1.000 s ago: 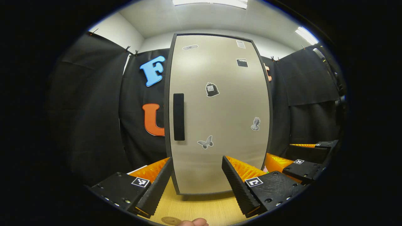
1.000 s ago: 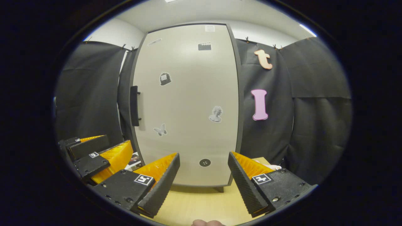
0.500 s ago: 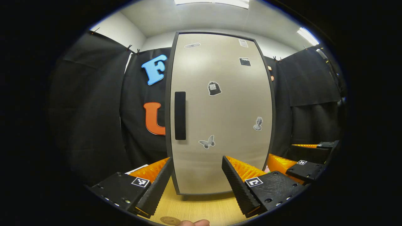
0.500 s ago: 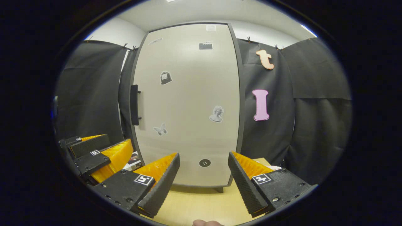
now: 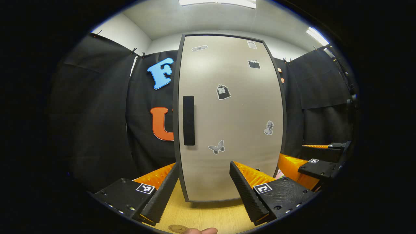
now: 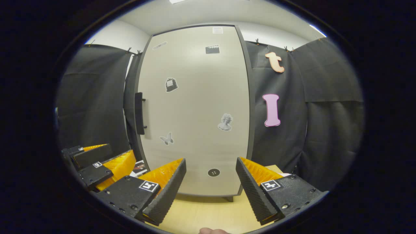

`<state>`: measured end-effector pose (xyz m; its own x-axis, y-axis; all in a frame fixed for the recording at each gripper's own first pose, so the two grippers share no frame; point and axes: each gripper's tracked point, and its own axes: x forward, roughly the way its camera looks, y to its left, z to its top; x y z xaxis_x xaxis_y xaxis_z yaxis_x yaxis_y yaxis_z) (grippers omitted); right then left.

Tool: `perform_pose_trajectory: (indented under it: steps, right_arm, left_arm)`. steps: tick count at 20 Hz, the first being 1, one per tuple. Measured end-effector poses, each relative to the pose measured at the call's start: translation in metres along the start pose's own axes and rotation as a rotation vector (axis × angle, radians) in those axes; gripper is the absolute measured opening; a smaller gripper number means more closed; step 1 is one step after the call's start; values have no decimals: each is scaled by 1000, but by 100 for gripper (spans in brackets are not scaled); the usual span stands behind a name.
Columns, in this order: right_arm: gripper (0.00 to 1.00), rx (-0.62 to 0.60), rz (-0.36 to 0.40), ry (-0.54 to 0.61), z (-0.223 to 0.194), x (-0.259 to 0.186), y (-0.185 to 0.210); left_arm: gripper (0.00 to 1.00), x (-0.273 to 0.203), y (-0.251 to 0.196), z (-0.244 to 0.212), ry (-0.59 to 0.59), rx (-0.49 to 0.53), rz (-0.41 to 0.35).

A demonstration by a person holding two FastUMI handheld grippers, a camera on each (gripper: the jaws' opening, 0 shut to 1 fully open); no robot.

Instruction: Open the cabinet door with the right hand, grasp the bottle in the cabinet with the left hand and place it on the coaster, then close the cabinet door with the right hand.

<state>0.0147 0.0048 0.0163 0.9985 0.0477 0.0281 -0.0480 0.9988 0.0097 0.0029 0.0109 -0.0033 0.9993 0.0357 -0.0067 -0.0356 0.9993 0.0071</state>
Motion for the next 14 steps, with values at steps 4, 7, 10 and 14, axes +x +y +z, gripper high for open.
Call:
perform_pose_trajectory:
  steps: [4, 7, 10, 14]
  right_arm:
    - [99, -13, 88, -33, 18, 12, 28]
    - [99, -67, 151, -56, 30, 25, 60]
    - [99, -107, 210, -61, 34, 44, 94]
    - [99, -120, 275, -28, 30, 79, 140]
  left_arm:
    - [94, -11, 18, -2, -4, 13, 26]
    - [95, -27, 41, -2, -17, 29, 60]
    - [96, -51, 68, -2, -34, 34, 96]
    - [96, -93, 95, -15, -28, -17, 120]
